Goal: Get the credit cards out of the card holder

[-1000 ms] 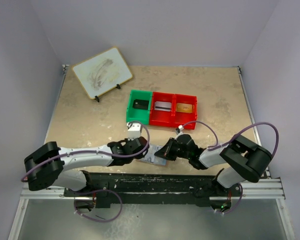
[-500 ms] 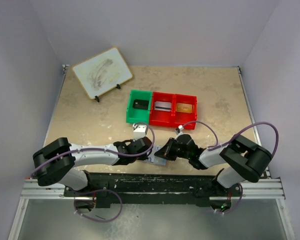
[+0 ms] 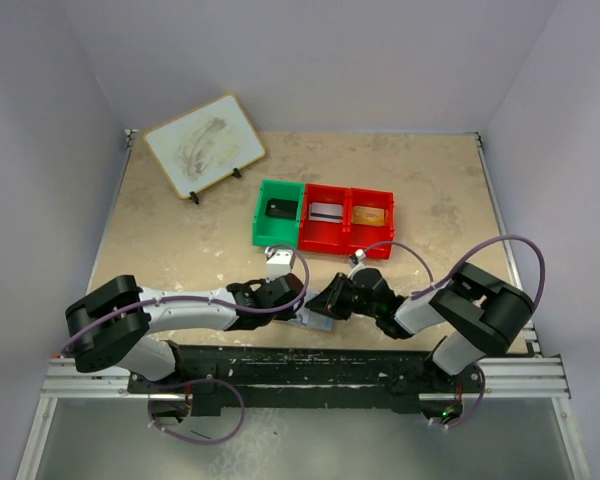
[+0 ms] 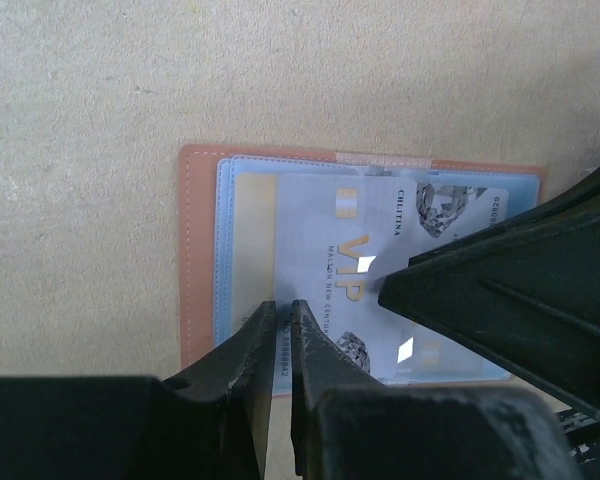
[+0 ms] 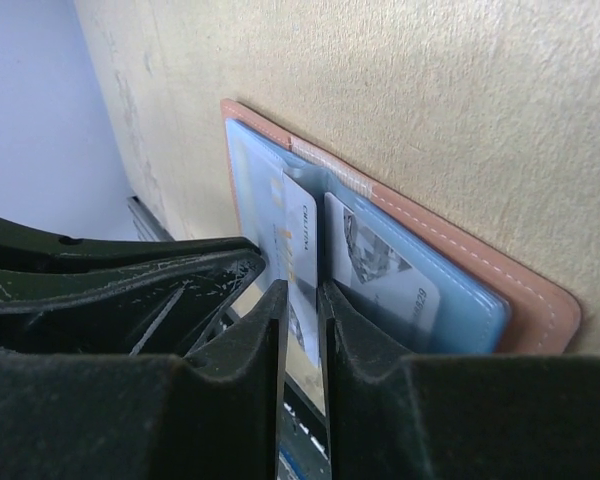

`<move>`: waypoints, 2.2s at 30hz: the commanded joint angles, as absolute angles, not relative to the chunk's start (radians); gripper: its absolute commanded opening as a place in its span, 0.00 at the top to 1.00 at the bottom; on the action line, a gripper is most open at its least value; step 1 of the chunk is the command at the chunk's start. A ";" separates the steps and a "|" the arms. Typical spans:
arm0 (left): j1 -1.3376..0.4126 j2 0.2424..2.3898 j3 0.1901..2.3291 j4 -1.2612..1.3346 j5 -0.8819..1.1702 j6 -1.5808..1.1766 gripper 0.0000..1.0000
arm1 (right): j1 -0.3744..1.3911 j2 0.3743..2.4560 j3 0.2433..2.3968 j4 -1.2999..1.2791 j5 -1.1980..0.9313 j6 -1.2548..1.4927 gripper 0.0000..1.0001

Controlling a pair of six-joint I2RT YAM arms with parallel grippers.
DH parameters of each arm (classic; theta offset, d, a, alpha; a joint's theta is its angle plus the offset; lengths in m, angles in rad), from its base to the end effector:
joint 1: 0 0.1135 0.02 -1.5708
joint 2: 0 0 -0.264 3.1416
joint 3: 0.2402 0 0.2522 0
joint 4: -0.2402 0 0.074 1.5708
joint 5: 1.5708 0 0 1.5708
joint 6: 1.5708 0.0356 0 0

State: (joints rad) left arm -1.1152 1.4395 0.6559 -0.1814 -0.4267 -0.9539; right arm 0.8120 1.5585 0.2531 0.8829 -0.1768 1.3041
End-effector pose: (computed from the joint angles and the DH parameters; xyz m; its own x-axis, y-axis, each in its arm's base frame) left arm 0.1285 -0.2287 0.1574 -0.7915 -0.0723 -0.6069 0.1179 0.9563 -0.2676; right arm 0.1595 0.1773 0.1121 -0.8699 0.4627 -0.1708 0.0548 0.4349 0.8988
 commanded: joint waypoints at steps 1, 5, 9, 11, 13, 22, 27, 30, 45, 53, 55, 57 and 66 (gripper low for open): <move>-1.118 1.426 0.643 -0.187 -0.422 -0.963 0.92 | 0.808 1.631 0.265 0.953 -0.197 1.299 0.78; -1.118 1.424 0.650 -0.195 -0.424 -0.962 0.92 | 0.808 1.702 0.238 1.084 -0.217 1.324 0.82; -1.118 1.424 0.647 -0.201 -0.432 -0.966 0.93 | 0.807 1.699 0.191 1.164 -0.202 1.343 0.92; -1.118 1.422 0.645 -0.200 -0.434 -0.967 0.93 | 0.802 1.670 0.168 1.151 -0.182 1.347 0.95; -1.119 1.424 0.643 -0.200 -0.434 -0.967 0.93 | 0.795 1.632 0.151 1.114 -0.168 1.346 0.96; -1.118 1.442 0.660 -0.196 -0.420 -0.952 0.93 | 0.784 1.592 0.214 0.978 -0.196 1.287 0.90; -1.118 1.445 0.667 -0.206 -0.422 -0.948 0.93 | 0.784 1.634 0.218 1.050 -0.196 1.312 0.80; -1.118 1.446 0.666 -0.205 -0.420 -0.951 0.93 | 0.784 1.651 0.226 1.060 -0.205 1.310 0.77; -1.118 1.387 0.641 -0.208 -0.480 -0.970 0.94 | 0.761 1.507 0.150 0.973 -0.150 1.314 1.00; -1.118 1.412 0.655 -0.201 -0.458 -0.963 0.94 | 0.761 1.402 0.175 0.864 -0.144 1.270 1.00; -1.118 1.410 0.655 -0.203 -0.458 -0.964 0.94 | 0.761 1.376 0.173 0.847 -0.142 1.266 1.00; -1.118 1.405 0.654 -0.212 -0.462 -0.968 0.94 | 0.761 1.327 0.179 0.778 -0.119 1.252 1.00; -1.118 1.349 0.631 -0.207 -0.476 -0.972 0.94 | 0.761 0.980 0.172 0.567 0.038 1.139 1.00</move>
